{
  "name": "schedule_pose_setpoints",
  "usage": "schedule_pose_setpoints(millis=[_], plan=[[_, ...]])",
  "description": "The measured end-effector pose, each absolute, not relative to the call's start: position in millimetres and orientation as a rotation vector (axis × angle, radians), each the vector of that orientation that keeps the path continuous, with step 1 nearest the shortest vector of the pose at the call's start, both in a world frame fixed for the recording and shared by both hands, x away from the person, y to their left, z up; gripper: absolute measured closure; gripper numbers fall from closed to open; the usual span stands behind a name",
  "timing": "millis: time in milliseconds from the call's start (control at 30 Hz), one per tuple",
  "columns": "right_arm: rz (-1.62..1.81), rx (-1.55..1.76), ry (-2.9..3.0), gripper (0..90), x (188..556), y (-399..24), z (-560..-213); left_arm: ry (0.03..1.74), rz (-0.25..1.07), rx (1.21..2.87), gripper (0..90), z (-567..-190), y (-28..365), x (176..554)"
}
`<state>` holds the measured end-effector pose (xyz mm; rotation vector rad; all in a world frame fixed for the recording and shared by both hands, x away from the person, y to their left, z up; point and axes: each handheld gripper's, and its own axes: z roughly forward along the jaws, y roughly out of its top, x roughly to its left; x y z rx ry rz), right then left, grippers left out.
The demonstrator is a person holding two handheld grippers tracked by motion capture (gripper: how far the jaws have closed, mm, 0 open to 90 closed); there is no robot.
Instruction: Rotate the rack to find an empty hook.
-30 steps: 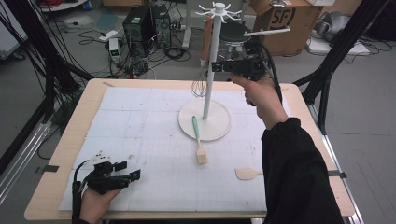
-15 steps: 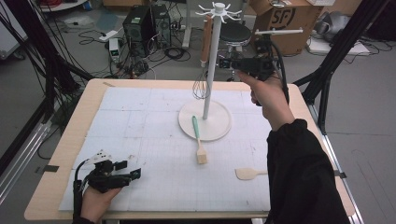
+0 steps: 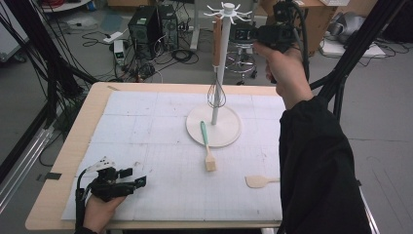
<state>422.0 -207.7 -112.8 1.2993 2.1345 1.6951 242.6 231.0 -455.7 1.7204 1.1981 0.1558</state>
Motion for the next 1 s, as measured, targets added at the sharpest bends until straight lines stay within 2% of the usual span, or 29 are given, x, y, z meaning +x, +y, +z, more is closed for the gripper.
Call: schedule_pose_setpoints(millis=[167,600,833,1000], plan=[[1.720,1.286,2.113,90.0,423,-210,-104,1.199,0.155,1.720,21.7,-456,231,242],[1.694,1.215,2.141,90.0,414,-185,-96,1.198,0.160,1.720,21.7,-456,231,240],[1.684,1.194,2.163,90.0,414,-168,-94,1.194,0.163,1.725,21.8,-456,231,240],[1.687,1.178,2.187,90.0,406,-170,-99,1.191,0.169,1.736,21.8,-455,230,240]])
